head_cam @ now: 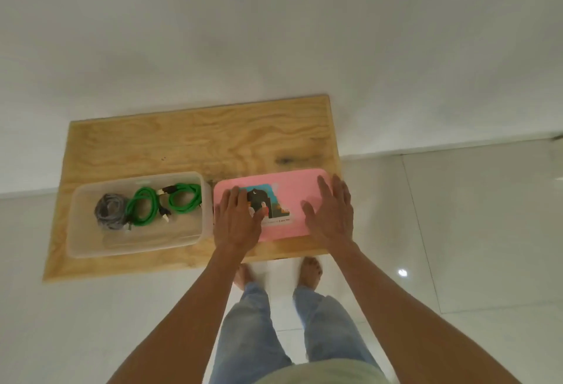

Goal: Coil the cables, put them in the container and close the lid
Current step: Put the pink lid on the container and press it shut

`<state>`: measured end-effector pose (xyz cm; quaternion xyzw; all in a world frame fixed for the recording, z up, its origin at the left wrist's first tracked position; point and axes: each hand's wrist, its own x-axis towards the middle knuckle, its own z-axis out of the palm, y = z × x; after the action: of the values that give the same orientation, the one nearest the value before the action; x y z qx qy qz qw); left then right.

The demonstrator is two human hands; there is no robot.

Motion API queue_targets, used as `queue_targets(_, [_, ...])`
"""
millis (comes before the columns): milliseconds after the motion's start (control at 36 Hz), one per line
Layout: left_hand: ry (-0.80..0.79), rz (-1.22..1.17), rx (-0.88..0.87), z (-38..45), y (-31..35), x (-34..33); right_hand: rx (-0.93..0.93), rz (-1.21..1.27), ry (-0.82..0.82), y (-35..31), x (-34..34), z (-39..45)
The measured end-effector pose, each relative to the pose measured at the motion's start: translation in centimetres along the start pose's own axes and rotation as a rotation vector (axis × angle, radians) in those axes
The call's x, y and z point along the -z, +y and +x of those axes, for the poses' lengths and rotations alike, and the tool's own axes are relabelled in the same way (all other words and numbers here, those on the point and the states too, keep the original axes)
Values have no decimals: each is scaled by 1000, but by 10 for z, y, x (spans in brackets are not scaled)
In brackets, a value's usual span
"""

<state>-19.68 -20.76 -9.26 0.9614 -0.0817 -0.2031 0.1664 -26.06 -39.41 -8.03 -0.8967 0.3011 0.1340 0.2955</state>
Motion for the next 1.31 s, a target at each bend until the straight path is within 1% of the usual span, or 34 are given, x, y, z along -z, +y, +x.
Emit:
queue_targets(111, [3,44,0,6,3,-11,23,-52,-21,10,-12,11])
queue_targets(222, [67,47,2,14,6,-17,36,-46,-4,17,-17,25])
queue_targets(333, [133,-6,142,17,11,-21,41,-39,39,23,-19,33])
queue_targets(389, [132,-59,209,19,13,-24,16,-16,67,24,-20,35])
queue_targets(444, [114,-99,238,21,15,-26,-26,14,85,25,-20,35])
queue_targets(583, [110,-131,249,21,21,-27,-67,97,81,23,-17,33])
queue_targets(694, [111,-188,213,17,29,-22,-117,123,92,21,-7,29])
queue_targets(833, [162,-253,166,6,53,4,-132,138,136,13,21,19])
queue_targets(944, [220,-307,132,0,59,35,-93,181,189,-6,40,12])
queue_targets(1083, [290,-308,116,-7,42,79,-51,222,225,-46,50,-3])
queue_targets(1194, [287,-321,136,-10,10,113,-18,253,234,-90,43,-19])
queue_targets(1306, [284,-300,153,-14,-41,147,32,262,225,-143,24,-35])
